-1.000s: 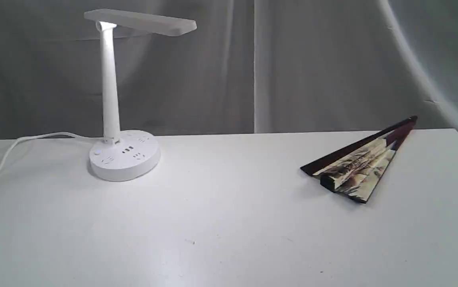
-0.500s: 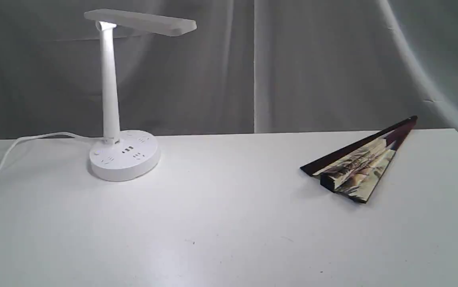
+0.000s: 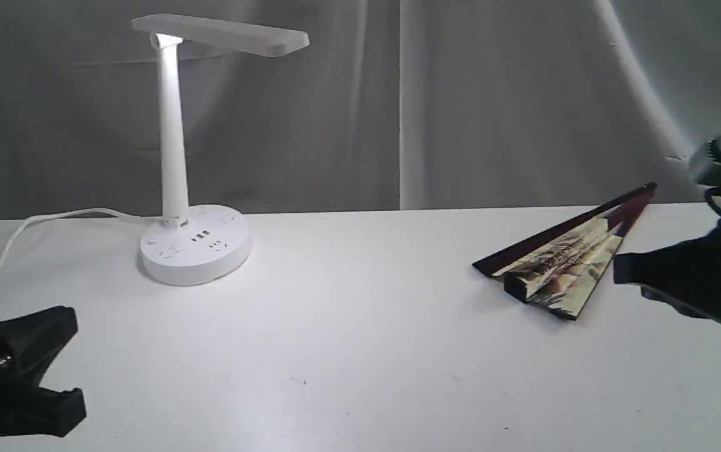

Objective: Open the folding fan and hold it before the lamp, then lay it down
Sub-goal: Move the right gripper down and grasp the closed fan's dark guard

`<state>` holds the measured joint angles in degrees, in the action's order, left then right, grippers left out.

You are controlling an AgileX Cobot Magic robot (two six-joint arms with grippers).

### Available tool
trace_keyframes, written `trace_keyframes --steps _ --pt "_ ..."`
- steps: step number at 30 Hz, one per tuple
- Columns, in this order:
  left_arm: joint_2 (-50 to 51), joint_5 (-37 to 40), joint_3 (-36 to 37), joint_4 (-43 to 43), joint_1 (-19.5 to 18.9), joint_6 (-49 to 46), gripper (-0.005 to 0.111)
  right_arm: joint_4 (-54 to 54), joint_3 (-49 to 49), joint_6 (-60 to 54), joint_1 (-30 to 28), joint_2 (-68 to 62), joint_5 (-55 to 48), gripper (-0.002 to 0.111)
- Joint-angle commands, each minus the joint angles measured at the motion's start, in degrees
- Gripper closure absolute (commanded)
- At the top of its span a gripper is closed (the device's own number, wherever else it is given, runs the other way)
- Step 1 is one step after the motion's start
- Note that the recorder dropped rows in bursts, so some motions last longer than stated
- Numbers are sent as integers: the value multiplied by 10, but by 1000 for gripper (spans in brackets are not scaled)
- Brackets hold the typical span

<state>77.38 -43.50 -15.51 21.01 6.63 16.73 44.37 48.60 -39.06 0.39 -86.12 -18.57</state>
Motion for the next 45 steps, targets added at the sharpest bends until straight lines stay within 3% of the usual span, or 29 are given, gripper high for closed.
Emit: trace_keyframes --steps 1,7,15,18,25,37,45 --pt "63 -88 -2 46 2 -7 107 -3 74 -32 3 -64 -35 108" --pt "131 -170 -2 77 2 -42 107 -18 208 -36 30 -165 -65 105" --pt "183 -149 -29 62 2 -48 107 -103 364 -11 63 -273 -77 66" --pt "199 -150 -37 62 2 -48 107 -134 409 8 66 -306 -76 58" --pt "224 -159 -49 71 2 -36 107 -263 505 44 70 -389 -76 57" --pt "229 -166 -51 71 2 -33 107 -560 620 272 70 -512 -142 57" --pt "229 -166 -51 71 2 -32 107 -594 628 371 70 -543 -193 57"
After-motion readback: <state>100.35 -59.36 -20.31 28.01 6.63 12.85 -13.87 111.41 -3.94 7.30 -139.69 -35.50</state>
